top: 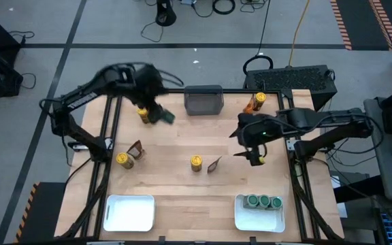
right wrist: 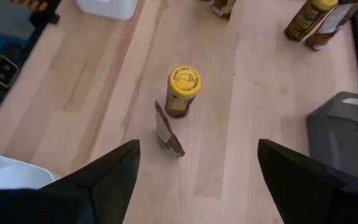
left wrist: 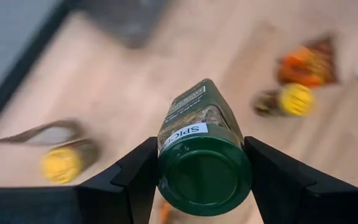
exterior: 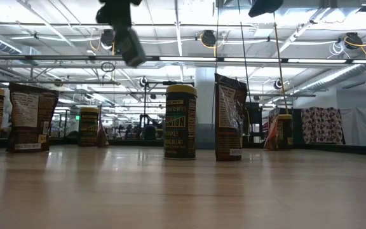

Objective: Sort spices by type
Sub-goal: Put the green seasoning bottle into the right white bin

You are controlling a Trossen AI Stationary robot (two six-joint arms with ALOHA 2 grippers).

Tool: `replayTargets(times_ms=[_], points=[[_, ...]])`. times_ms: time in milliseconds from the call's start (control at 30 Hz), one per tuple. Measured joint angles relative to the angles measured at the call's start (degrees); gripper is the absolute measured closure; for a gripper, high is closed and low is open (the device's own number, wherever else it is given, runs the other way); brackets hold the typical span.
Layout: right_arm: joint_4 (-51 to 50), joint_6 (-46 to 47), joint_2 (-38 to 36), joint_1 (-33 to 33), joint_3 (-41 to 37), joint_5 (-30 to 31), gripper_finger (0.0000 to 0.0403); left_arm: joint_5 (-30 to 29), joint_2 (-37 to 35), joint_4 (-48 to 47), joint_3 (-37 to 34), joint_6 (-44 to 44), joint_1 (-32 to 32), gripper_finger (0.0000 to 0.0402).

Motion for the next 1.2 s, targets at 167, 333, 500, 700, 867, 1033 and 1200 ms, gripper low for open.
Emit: replayTargets(times_ms=[167, 333, 500, 700, 867, 1033, 1200], points=[[-1.0, 2.5, -2.4, 0.0, 0.0, 2.2, 0.0094, -0.3, 2.6, 2.0, 0.0, -3.4, -11.9, 0.0190], [-1.5, 4.7, -2.8, 0.3, 0.0, 2.2, 0.0094, -2.1, 7.5, 5.9, 0.0, -5.3, -22.8, 0.0190], [-1.9, 6.7, -2.8, 1.5, -1.0, 2.2, 0.0094, -2.1, 13.5, 9.9, 0.0, -5.3, -31.4, 0.0190], [-1.8, 10.0, -2.8, 3.0, -4.1, 2.2, 0.0094, -2.3, 21.4, 15.3, 0.0, -1.6, -37.1, 0.0181], [-0.9, 12.1, -2.8, 3.6, -6.9, 2.2, 0.0094, -2.5, 27.1, 16.3, 0.0, 0.5, -37.9, 0.0179], [0.0, 13.2, -2.7, 3.6, -8.6, 2.2, 0.0094, -2.6, 30.3, 16.7, 0.0, 1.7, -37.7, 0.0178], [0.1, 13.1, -2.7, 3.6, -8.9, 2.2, 0.0094, -2.6, 31.5, 16.7, 0.0, 2.8, -37.7, 0.0177]])
